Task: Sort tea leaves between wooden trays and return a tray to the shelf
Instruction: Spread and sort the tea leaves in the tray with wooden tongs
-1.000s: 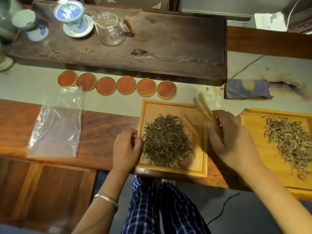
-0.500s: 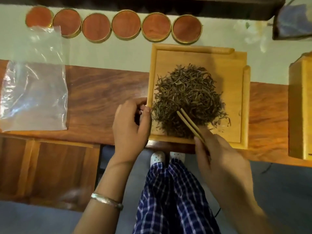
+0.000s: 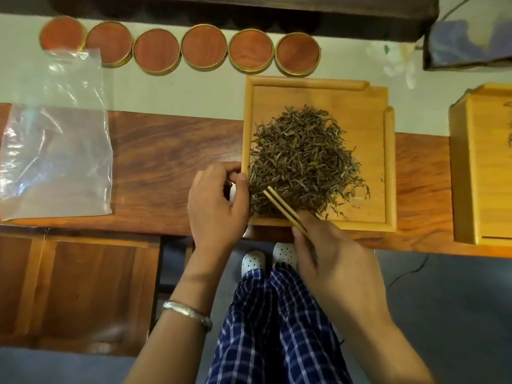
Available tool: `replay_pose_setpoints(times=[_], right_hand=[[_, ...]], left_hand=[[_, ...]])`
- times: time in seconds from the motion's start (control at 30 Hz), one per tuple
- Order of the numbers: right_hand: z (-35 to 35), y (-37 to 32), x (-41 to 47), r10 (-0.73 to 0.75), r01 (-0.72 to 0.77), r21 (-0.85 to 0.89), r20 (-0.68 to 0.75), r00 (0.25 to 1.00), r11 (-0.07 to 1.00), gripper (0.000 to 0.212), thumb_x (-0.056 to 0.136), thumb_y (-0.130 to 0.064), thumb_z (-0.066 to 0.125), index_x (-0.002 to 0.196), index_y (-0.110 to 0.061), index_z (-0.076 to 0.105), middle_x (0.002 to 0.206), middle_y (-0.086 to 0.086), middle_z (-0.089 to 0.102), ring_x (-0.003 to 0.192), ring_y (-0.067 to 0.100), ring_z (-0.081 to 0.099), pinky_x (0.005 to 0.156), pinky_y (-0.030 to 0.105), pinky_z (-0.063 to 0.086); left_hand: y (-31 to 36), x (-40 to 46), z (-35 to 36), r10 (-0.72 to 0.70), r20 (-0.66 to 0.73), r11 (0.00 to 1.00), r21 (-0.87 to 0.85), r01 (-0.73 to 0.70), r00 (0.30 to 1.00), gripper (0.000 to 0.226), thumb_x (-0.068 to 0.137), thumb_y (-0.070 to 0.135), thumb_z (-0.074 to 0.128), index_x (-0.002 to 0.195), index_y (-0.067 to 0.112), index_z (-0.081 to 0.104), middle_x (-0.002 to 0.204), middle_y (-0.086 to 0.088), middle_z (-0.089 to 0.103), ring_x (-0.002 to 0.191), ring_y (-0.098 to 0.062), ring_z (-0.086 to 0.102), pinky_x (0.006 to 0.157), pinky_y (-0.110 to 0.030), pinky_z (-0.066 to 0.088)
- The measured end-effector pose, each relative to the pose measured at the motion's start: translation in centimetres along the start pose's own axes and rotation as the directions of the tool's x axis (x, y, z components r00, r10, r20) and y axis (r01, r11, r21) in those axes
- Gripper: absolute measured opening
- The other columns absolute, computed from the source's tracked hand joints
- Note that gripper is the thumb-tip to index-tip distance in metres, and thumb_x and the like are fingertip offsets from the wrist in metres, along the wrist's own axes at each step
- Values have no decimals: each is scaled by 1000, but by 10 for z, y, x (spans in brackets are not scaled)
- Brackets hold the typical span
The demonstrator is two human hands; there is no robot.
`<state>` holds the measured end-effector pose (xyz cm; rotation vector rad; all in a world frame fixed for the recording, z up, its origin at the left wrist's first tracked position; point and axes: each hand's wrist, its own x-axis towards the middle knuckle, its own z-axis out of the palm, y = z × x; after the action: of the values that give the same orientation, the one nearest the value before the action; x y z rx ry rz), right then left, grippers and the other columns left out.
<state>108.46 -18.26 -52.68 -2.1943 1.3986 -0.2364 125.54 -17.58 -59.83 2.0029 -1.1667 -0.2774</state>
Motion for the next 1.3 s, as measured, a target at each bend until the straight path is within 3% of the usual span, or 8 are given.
replay_pose_setpoints(times=[0.27, 0.37, 0.6, 0.77, 0.93, 1.13, 1.23, 1.3], right_hand=[[-5, 4, 0, -12, 10, -82, -26, 1000, 997, 27, 88, -22, 62, 113, -9, 66, 80, 4, 70, 50, 25, 63, 35, 28, 42], [-5, 2, -5, -6, 7, -106, 9, 1000, 994, 26, 87, -22, 62, 110, -11, 67, 78, 1, 69, 49, 22, 62, 36, 22, 36], [1, -2, -3, -4, 3, -56, -11, 1000, 998, 27, 90, -23, 59, 113, -12, 65, 80, 1, 69, 54, 25, 63, 38, 30, 45], [-5, 11, -6, 20, -23, -99, -37, 999, 995, 26, 87, -19, 64, 111, -9, 67, 80, 3, 71, 51, 25, 63, 36, 29, 43], [-18, 33, -22, 115, -124, -139, -71, 991, 983, 37, 90, -31, 48, 115, -12, 67, 77, 7, 70, 46, 28, 61, 34, 31, 43], [-12, 23, -19, 47, -50, -151, -24, 999, 987, 27, 85, -22, 64, 111, -13, 67, 74, 2, 68, 44, 23, 60, 33, 26, 39], [-11, 27, -18, 65, -67, -159, -15, 998, 985, 26, 85, -21, 65, 110, -13, 68, 73, 1, 67, 45, 23, 60, 36, 22, 31], [-15, 36, -19, 86, -92, -169, -45, 995, 981, 27, 86, -22, 64, 110, -11, 68, 73, 4, 68, 44, 26, 60, 34, 23, 34]], left_hand=[[-1, 0, -1, -63, 2, 997, -40, 63, 998, 18, 87, 4, 51, 90, 12, 67, 82, 13, 54, 79, -9, 44, 67, -21, 28], [0, 0, -1, -76, 8, 996, -49, 76, 997, 17, 88, 4, 51, 90, 11, 67, 83, 12, 55, 80, -8, 45, 69, -21, 29], [1, 1, -2, -62, 11, 998, -14, 62, 998, 14, 88, 7, 54, 92, 13, 66, 79, 11, 51, 76, -4, 41, 67, -20, 27], [3, 1, -3, -58, 13, 998, -23, 59, 998, 10, 89, 19, 57, 92, 16, 66, 75, 20, 47, 75, -5, 42, 66, -9, 30], [3, 1, -2, -61, 18, 998, 1, 61, 998, 8, 89, 19, 60, 92, 16, 66, 75, 16, 50, 75, -7, 43, 68, -7, 32], [4, 0, -2, -64, 20, 998, 3, 64, 998, 14, 90, 23, 57, 94, 14, 67, 78, 10, 54, 76, -9, 46, 66, -10, 32], [5, 0, -2, -65, 16, 998, -5, 65, 998, 17, 89, 25, 55, 93, 14, 67, 78, 8, 56, 77, -12, 49, 66, -19, 30], [6, 0, -2, -65, 13, 998, -3, 65, 998, 17, 89, 24, 55, 93, 13, 67, 78, 7, 56, 77, -13, 49, 67, -21, 30]])
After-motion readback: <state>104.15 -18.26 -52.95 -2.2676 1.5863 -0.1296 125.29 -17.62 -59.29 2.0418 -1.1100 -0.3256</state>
